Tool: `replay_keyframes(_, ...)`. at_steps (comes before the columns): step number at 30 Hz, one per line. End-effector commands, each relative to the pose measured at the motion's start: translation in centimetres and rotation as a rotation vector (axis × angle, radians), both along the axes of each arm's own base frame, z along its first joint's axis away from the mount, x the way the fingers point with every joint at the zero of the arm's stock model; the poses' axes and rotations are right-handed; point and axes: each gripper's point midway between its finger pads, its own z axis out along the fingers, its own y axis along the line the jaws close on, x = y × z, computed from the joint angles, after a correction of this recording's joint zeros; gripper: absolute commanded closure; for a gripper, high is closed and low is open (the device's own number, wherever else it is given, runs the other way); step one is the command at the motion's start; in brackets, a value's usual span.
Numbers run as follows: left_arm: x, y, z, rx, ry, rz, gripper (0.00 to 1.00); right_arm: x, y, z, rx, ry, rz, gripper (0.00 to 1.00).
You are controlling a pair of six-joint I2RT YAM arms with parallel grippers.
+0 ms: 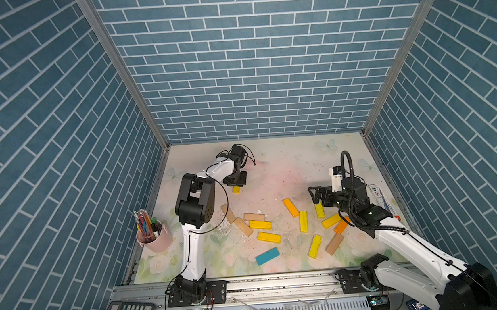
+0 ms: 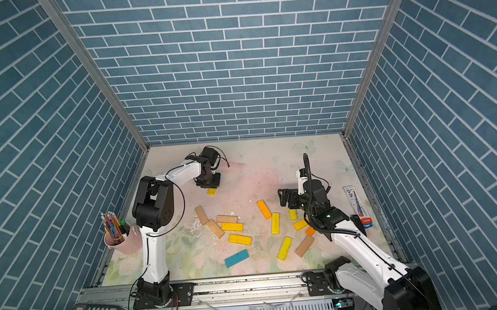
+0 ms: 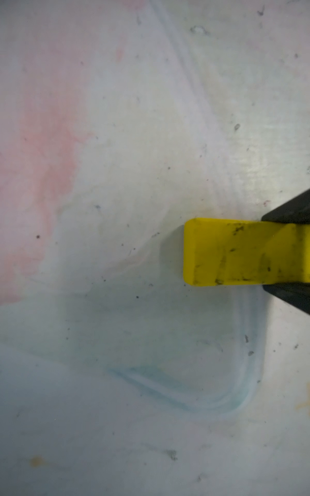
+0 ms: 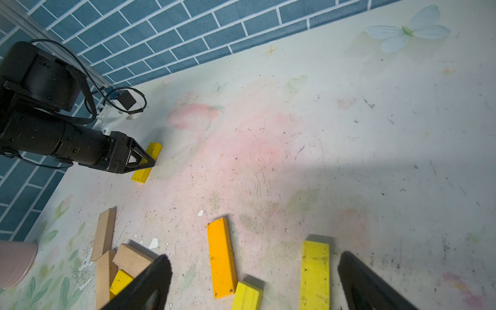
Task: Assemble the number 8 with building blocks
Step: Place the building block at the center of the board.
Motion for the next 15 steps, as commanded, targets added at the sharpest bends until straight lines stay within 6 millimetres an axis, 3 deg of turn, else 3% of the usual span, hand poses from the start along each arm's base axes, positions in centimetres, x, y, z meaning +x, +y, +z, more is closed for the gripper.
replay_keyframes(1,-1.1,1.2,-0.9,0.035,0.056,0.063,0.66,0.1,0.4,0.2,0.032,0.007,-0.007,0.02)
replay_keyframes(8,-1.6,1.1,-1.3,0.014,0.072,0.099,0.57,0.2,0.7,0.1,0.030,0.007,-0.002,0.02)
replay_keyframes(15,-1.6,0.8,1.2,-0.031,0.007,0.102,0.42,0.1,0.8,0.0,0.020,0.004,0.001,0.03)
